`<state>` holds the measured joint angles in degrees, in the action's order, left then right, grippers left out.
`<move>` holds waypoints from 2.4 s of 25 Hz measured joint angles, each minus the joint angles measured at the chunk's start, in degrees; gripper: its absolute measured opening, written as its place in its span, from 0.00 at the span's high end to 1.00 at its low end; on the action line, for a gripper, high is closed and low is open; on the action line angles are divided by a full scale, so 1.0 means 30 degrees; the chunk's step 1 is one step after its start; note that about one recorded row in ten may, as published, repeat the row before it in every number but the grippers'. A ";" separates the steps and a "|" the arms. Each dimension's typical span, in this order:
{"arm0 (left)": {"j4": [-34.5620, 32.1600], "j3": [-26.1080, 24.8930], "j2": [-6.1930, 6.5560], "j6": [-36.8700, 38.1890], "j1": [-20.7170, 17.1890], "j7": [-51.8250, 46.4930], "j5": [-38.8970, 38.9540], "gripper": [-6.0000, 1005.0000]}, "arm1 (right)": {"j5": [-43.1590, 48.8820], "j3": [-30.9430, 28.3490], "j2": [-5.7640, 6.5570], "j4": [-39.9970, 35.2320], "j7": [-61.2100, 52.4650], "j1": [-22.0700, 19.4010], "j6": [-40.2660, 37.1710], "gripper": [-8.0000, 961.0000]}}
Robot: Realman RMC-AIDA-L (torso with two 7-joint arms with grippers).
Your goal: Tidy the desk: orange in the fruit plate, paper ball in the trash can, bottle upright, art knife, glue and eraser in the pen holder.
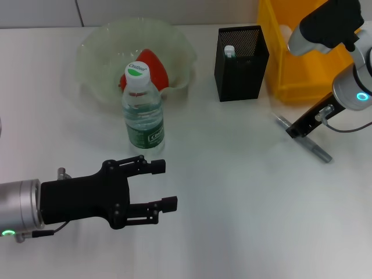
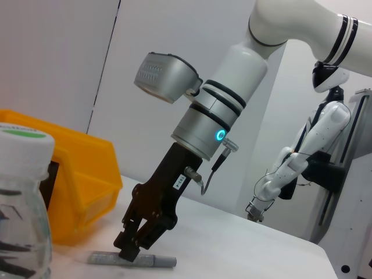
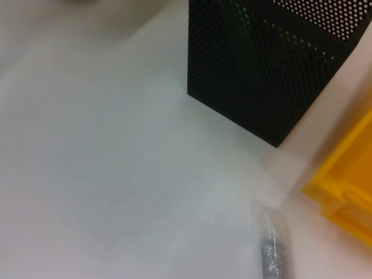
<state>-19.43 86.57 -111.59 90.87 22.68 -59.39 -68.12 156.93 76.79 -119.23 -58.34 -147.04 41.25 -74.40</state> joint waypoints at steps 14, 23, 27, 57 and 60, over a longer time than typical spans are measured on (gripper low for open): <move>0.0001 0.0000 -0.0029 -0.0024 -0.0085 0.0001 0.0005 0.20 | 0.0041 0.0008 -0.0015 0.1043 0.0020 0.0260 0.0488 0.81; 0.0000 0.0000 -0.0063 0.0087 -0.0192 -0.0005 0.0006 0.20 | -0.0140 -0.0002 -0.0044 -0.0396 0.0062 -0.0460 0.0047 0.85; 0.0001 0.0000 -0.0069 0.0156 -0.0228 -0.0047 0.0006 0.20 | -0.2259 -0.0448 -0.0013 -0.3486 0.0874 -0.1866 -0.1093 0.85; -0.0228 0.0000 -0.0246 0.0429 -0.0276 0.0195 0.0006 0.20 | -3.7999 -0.6526 -0.0250 1.9004 3.8876 -0.0174 0.1090 0.86; -0.0233 0.0001 -0.0311 0.0385 -0.0227 0.0198 0.0006 0.20 | -3.7999 -0.6526 -0.0249 1.9236 3.9490 0.0025 0.1193 0.86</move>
<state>-20.13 86.57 -112.52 92.02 22.00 -58.80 -68.11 42.94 57.21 -119.98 -0.63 -28.57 41.33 -70.82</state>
